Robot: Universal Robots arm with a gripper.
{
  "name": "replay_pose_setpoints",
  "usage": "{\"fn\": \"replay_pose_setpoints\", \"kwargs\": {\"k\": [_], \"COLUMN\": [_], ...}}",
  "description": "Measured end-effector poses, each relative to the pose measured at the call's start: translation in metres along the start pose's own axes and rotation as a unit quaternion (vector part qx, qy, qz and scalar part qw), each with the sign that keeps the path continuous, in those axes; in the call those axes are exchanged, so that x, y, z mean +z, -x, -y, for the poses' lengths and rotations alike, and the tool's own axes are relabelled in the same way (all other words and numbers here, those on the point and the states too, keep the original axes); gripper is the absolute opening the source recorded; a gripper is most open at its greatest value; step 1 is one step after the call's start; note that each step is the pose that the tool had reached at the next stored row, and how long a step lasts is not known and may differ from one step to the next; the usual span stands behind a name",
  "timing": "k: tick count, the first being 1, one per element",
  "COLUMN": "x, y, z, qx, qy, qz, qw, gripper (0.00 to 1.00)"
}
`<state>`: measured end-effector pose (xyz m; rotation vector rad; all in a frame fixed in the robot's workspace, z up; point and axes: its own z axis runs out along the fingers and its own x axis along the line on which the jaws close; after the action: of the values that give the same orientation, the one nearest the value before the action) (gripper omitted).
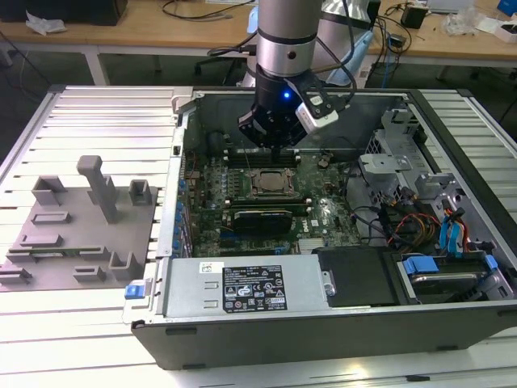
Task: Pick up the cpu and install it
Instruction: 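Install the first cpu locking lever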
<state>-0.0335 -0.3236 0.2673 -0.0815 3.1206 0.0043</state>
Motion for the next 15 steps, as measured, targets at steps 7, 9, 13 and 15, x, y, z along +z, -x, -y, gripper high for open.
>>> {"fn": "replay_pose_setpoints", "kwargs": {"k": [7, 9, 13, 15], "x": [-0.0003, -0.0005, -0.0006, -0.0007], "y": [-0.016, -0.0218, -0.0308, -0.0361], "z": [-0.0008, -0.0011, -0.0016, -0.0019], "qx": [0.0, 0.0, 0.0, 0.0], "qy": [0.0, 0.0, 0.0, 0.0], "qz": [0.0, 0.0, 0.0, 0.0], "qw": [1.0, 1.0, 1.0, 1.0], "gripper": [0.11, 0.11, 0.11, 0.11]}}
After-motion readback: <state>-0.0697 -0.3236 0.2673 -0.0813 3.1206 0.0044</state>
